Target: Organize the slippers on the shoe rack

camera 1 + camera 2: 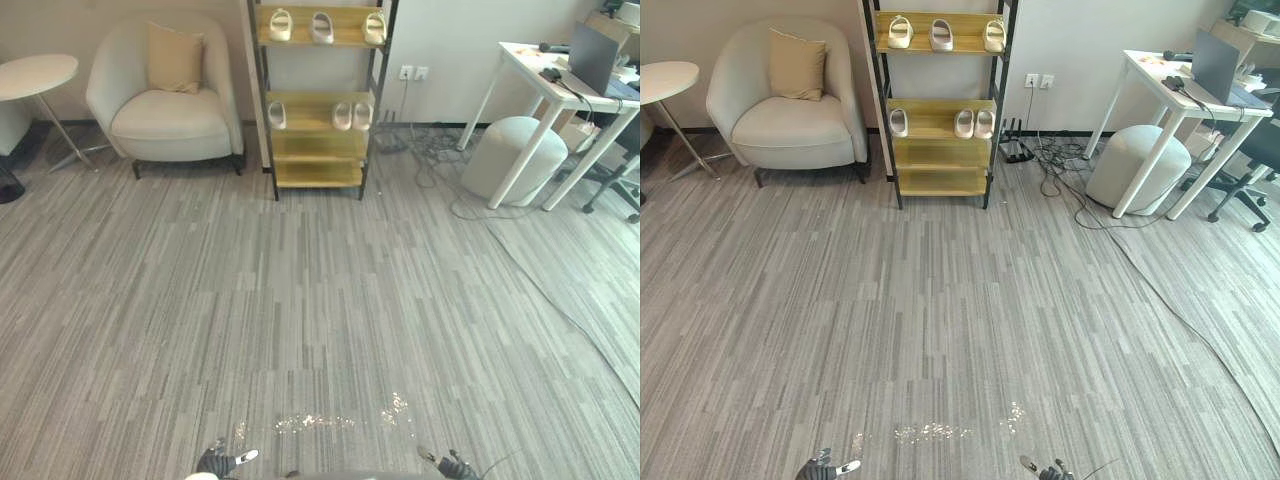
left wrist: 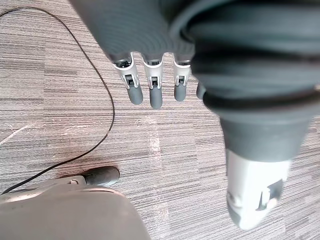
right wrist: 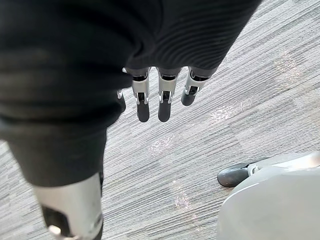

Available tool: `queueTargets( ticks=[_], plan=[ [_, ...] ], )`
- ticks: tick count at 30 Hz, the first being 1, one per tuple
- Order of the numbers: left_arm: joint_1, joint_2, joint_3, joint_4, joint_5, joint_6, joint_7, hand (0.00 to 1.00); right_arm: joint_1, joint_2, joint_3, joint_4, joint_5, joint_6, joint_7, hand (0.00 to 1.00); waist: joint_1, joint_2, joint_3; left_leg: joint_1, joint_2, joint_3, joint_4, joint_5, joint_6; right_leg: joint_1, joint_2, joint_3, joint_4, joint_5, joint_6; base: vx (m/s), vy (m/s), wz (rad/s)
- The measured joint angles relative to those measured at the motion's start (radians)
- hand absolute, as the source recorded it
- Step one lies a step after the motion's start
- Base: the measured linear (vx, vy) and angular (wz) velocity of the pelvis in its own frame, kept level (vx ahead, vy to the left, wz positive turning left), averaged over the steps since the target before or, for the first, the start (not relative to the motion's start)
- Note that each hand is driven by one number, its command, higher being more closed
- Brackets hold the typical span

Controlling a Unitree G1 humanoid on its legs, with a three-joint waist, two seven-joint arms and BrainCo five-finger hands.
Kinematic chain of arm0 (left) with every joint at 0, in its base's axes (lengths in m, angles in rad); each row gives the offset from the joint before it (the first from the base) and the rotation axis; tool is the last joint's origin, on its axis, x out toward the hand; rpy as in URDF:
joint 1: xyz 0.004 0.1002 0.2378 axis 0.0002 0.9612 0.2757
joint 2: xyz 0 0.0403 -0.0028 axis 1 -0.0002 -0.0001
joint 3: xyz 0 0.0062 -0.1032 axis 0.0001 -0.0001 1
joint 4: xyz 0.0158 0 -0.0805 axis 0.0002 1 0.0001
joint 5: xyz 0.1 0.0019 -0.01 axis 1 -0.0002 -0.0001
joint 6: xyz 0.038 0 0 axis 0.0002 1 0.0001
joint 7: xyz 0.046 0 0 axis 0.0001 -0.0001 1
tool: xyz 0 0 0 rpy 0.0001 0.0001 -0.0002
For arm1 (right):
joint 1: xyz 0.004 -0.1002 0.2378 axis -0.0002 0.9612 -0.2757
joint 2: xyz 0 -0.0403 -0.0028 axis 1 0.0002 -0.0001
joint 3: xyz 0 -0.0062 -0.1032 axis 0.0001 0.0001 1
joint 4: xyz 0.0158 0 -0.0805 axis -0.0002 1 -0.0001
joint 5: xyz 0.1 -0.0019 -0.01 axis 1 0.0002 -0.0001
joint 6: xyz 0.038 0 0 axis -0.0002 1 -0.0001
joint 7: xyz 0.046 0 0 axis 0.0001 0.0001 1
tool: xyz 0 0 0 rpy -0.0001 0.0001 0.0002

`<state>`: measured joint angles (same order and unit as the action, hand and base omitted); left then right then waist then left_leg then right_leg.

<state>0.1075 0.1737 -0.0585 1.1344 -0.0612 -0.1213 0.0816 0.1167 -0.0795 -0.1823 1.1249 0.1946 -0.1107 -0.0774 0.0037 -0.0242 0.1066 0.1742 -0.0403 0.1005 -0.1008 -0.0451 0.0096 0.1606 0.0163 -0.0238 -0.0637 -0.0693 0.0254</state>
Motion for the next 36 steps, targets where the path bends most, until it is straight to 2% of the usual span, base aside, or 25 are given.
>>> queueTargets(
  ticks=[4, 7, 8, 9, 10, 11, 12, 13, 14, 16, 19, 20, 21, 22, 23, 24, 25, 26, 27, 29, 30, 32, 33, 35, 36],
  plan=[
    [-0.007, 0.004, 0.000, -0.003, 0.000, 0.001, -0.002, 0.00, -0.006, 0.000, 0.000, -0.002, 0.002, 0.000, 0.004, 0.00, -0.003, -0.005, 0.017, -0.008, 0.003, 0.001, 0.033, -0.020, -0.023, -0.020, -0.001, -0.003, 0.063, -0.038, -0.007, -0.02, -0.031, 0.02],
    [-0.022, 0.011, 0.000, -0.005, -0.001, 0.002, -0.003, 0.00, -0.008, -0.001, 0.000, -0.005, 0.008, -0.002, 0.015, 0.00, -0.003, -0.013, 0.027, -0.100, 0.019, 0.007, 0.220, -0.115, -0.042, -0.066, 0.000, -0.008, 0.147, -0.090, -0.019, -0.01, -0.050, 0.01],
    [-0.027, 0.012, 0.000, -0.005, -0.001, 0.002, -0.005, 0.00, -0.008, -0.002, 0.000, -0.007, 0.025, -0.004, 0.017, 0.00, -0.003, -0.006, 0.043, -0.143, 0.037, 0.035, 0.335, -0.158, -0.078, -0.063, 0.002, -0.006, 0.165, -0.110, -0.035, 0.00, 0.000, 0.00],
    [-0.028, 0.013, 0.000, -0.005, -0.001, 0.002, -0.005, 0.00, -0.008, -0.002, 0.001, -0.007, 0.027, -0.004, 0.018, 0.00, -0.003, -0.009, 0.045, -0.158, 0.041, 0.047, 0.379, -0.164, -0.088, -0.061, 0.001, -0.005, 0.167, -0.115, -0.040, 0.00, -0.039, -0.05],
    [-0.035, 0.014, 0.000, -0.009, -0.002, 0.003, -0.006, 0.00, -0.007, -0.004, 0.000, -0.007, 0.045, -0.006, 0.018, 0.00, -0.003, -0.007, 0.051, -0.233, 0.061, 0.083, 0.541, -0.167, -0.093, -0.054, -0.001, 0.003, 0.168, -0.121, -0.047, 0.01, -0.024, -0.06],
    [-0.035, 0.012, 0.000, -0.012, -0.003, 0.003, -0.006, 0.00, -0.006, -0.005, 0.000, -0.007, 0.046, -0.007, 0.018, 0.00, -0.003, -0.003, 0.052, -0.252, 0.067, 0.089, 0.585, -0.165, -0.094, -0.053, -0.001, 0.005, 0.170, -0.122, -0.049, 0.07, -0.022, -0.16],
    [-0.037, 0.005, 0.003, -0.022, -0.004, 0.003, -0.005, 0.00, -0.010, -0.015, -0.002, -0.008, 0.053, -0.007, 0.017, 0.00, 0.000, 0.009, 0.073, -0.333, 0.098, 0.109, 0.761, -0.168, -0.098, -0.032, -0.002, 0.015, 0.183, -0.136, -0.065, 0.14, 0.003, -0.20],
    [-0.037, -0.003, 0.008, -0.025, -0.015, 0.001, -0.002, 0.00, -0.011, -0.022, -0.003, -0.009, 0.068, -0.006, 0.015, 0.00, 0.000, 0.024, 0.083, -0.374, 0.124, 0.119, 0.847, -0.208, -0.079, -0.007, -0.004, 0.030, 0.183, -0.149, -0.073, 0.17, 0.014, -0.21],
    [-0.037, -0.004, 0.008, -0.026, -0.018, 0.001, -0.001, 0.00, -0.011, -0.023, -0.005, -0.009, 0.073, -0.006, 0.015, 0.00, -0.001, 0.027, 0.085, -0.387, 0.128, 0.119, 0.852, -0.213, -0.080, 0.002, -0.007, 0.037, 0.180, -0.152, -0.075, 0.24, 0.057, -0.28],
    [-0.040, -0.001, 0.008, -0.028, -0.023, -0.001, 0.002, 0.00, -0.016, -0.020, -0.006, -0.007, 0.082, -0.006, 0.012, 0.00, 0.003, 0.021, 0.088, -0.428, 0.120, 0.119, 0.729, -0.216, -0.080, 0.018, -0.045, 0.057, 0.165, -0.164, -0.058, 0.25, 0.121, -0.36],
    [-0.038, -0.005, 0.003, -0.034, -0.024, -0.001, 0.002, 0.00, -0.032, -0.026, -0.007, -0.007, 0.082, -0.006, 0.008, 0.00, 0.006, 0.030, 0.087, -0.440, 0.100, 0.073, 0.447, -0.121, -0.075, 0.016, -0.071, 0.101, 0.157, -0.207, -0.016, 0.34, 0.226, -0.43],
    [-0.035, -0.003, 0.004, -0.031, -0.028, -0.001, 0.000, 0.00, -0.032, -0.029, -0.006, -0.004, 0.082, -0.005, 0.007, 0.00, 0.013, 0.029, 0.084, -0.442, 0.096, 0.079, 0.464, -0.074, -0.038, 0.015, -0.075, 0.118, 0.172, -0.233, -0.008, 0.39, 0.239, -0.45],
    [-0.038, 0.013, 0.005, -0.033, -0.028, -0.002, -0.001, 0.00, -0.027, -0.014, -0.007, 0.001, 0.081, -0.005, 0.008, 0.00, 0.018, 0.002, 0.076, -0.447, 0.075, 0.096, 0.495, -0.122, -0.022, 0.009, -0.097, 0.128, 0.213, -0.249, -0.001, 0.42, 0.211, -0.45],
    [-0.046, 0.017, 0.006, -0.028, -0.028, 0.001, -0.001, 0.00, -0.031, -0.005, -0.013, 0.000, 0.081, -0.008, 0.009, 0.00, 0.020, -0.010, 0.073, -0.448, 0.076, 0.113, 0.512, -0.156, -0.014, -0.052, -0.100, 0.140, 0.335, -0.266, 0.015, 0.42, 0.192, -0.45],
    [-0.048, 0.020, 0.006, -0.023, -0.028, 0.001, -0.002, 0.00, -0.034, -0.005, -0.012, -0.002, 0.079, -0.008, 0.011, 0.00, 0.022, -0.015, 0.074, -0.429, 0.078, 0.131, 0.508, -0.177, -0.010, -0.126, -0.097, 0.145, 0.499, -0.266, 0.044, 0.43, 0.199, -0.52],
    [-0.046, 0.027, 0.005, -0.021, -0.028, 0.003, -0.002, 0.00, -0.040, -0.003, -0.012, -0.010, 0.076, -0.008, 0.017, 0.00, 0.022, -0.026, 0.085, -0.384, 0.074, 0.151, 0.500, -0.197, -0.012, -0.216, -0.100, 0.148, 0.717, -0.240, 0.136, 0.44, 0.224, -0.46],
    [-0.046, 0.031, 0.001, -0.016, -0.028, 0.007, -0.001, 0.00, -0.041, 0.000, -0.012, -0.010, 0.070, -0.008, 0.019, 0.00, 0.017, -0.028, 0.092, -0.339, 0.074, 0.159, 0.504, -0.227, -0.013, -0.270, -0.102, 0.138, 0.870, -0.222, 0.208, 0.47, 0.224, -0.32],
    [-0.046, 0.034, -0.004, -0.013, -0.028, 0.015, -0.001, 0.00, -0.037, -0.002, -0.011, -0.010, 0.054, -0.006, 0.021, 0.00, 0.006, -0.023, 0.094, -0.286, 0.075, 0.165, 0.504, -0.244, -0.001, -0.307, -0.121, 0.076, 0.984, -0.223, 0.187, 0.48, 0.209, -0.14],
    [-0.045, 0.036, -0.011, -0.011, -0.029, 0.020, 0.000, 0.00, -0.037, -0.004, -0.011, -0.010, 0.039, -0.007, 0.022, 0.00, 0.003, -0.025, 0.096, -0.221, 0.074, 0.169, 0.486, -0.254, 0.002, -0.329, -0.151, -0.016, 1.034, -0.248, 0.136, 0.52, 0.165, -0.10],
    [-0.054, 0.036, -0.021, -0.014, -0.029, 0.019, 0.001, 0.00, -0.039, -0.005, -0.006, -0.011, 0.022, -0.007, 0.023, 0.00, 0.001, -0.019, 0.095, -0.105, 0.082, 0.174, 0.399, -0.256, -0.003, -0.391, -0.168, -0.169, 0.962, -0.287, 0.066, 0.57, 0.107, -0.11],
    [-0.060, 0.035, -0.023, -0.016, -0.030, 0.019, 0.000, 0.00, -0.040, -0.009, -0.004, -0.014, 0.017, -0.007, 0.023, 0.00, 0.001, -0.016, 0.095, -0.085, 0.086, 0.173, 0.377, -0.258, -0.011, -0.414, -0.164, -0.197, 0.908, -0.287, 0.063, 0.61, 0.058, 0.02],
    [-0.083, 0.026, -0.039, -0.022, -0.032, 0.018, 0.000, 0.00, -0.042, -0.026, 0.000, -0.022, 0.002, -0.007, 0.024, 0.00, -0.004, 0.002, 0.105, -0.046, 0.102, 0.167, 0.334, -0.273, -0.037, -0.484, -0.128, -0.229, 0.703, -0.244, 0.022, 0.51, -0.001, 0.13],
    [-0.096, 0.012, -0.039, -0.024, -0.033, 0.018, 0.001, 0.00, -0.043, -0.035, 0.002, -0.022, 0.001, -0.005, 0.024, 0.00, -0.007, 0.018, 0.115, -0.021, 0.117, 0.161, 0.322, -0.283, -0.055, -0.510, -0.096, -0.225, 0.571, -0.175, 0.008, 0.42, -0.039, 0.19],
    [-0.100, -0.002, -0.039, -0.026, -0.040, 0.017, 0.001, 0.00, -0.028, -0.035, 0.019, -0.022, 0.001, -0.004, 0.024, 0.00, -0.017, 0.020, 0.117, 0.027, 0.118, 0.138, 0.310, -0.305, -0.093, -0.509, -0.056, -0.184, 0.350, 0.021, -0.018, 0.56, -0.111, 0.32],
    [-0.099, -0.008, -0.038, -0.025, -0.039, 0.017, 0.000, 0.00, -0.011, -0.035, 0.031, -0.021, 0.000, -0.002, 0.025, 0.00, -0.023, 0.006, 0.109, 0.057, 0.109, 0.120, 0.310, -0.323, -0.121, -0.510, -0.060, -0.160, 0.322, 0.171, -0.066, 0.69, -0.195, 0.28]
  ],
)
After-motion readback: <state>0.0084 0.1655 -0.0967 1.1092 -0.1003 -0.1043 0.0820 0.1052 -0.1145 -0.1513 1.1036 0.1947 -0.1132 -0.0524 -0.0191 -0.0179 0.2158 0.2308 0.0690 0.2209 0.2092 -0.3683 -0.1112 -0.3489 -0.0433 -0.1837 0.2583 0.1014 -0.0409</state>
